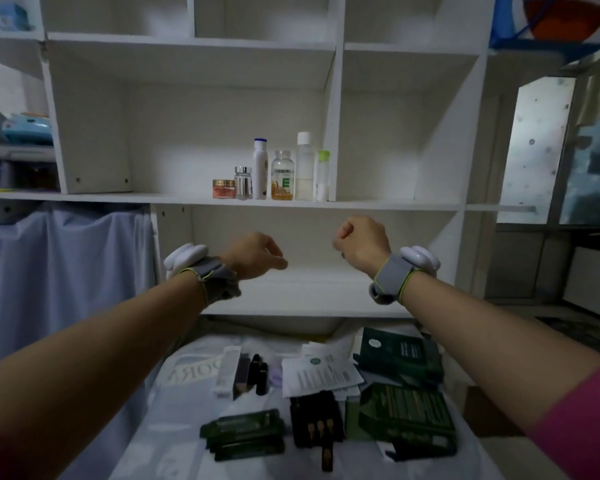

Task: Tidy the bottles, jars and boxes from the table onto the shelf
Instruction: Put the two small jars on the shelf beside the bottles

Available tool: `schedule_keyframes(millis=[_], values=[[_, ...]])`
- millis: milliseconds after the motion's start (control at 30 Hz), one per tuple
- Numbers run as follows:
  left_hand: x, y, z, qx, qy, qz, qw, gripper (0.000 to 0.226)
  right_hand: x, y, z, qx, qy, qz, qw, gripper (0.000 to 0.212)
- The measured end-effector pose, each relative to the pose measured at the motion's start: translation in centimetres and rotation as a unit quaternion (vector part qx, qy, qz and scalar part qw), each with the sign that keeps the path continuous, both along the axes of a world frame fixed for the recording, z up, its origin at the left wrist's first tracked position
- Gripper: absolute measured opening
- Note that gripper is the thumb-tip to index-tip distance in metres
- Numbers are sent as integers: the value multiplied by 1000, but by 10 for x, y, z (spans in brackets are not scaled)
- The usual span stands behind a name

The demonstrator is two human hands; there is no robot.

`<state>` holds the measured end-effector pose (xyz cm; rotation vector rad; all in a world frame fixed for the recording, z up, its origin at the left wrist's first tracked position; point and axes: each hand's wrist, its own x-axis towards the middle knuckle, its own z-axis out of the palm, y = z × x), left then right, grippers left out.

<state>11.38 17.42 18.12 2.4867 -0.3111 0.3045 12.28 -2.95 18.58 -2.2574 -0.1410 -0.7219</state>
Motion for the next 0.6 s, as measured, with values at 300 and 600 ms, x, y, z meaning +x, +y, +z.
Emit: schedule_keyframes(millis=[300,600], values=[[-28,-21,-38,-17,48,-17,999,22,-23,-27,-46,-61,45,29,997,10],[-49,-39,-85,-16,77,-26,997,20,-42,-52,-93,-112,108,56,986,13]])
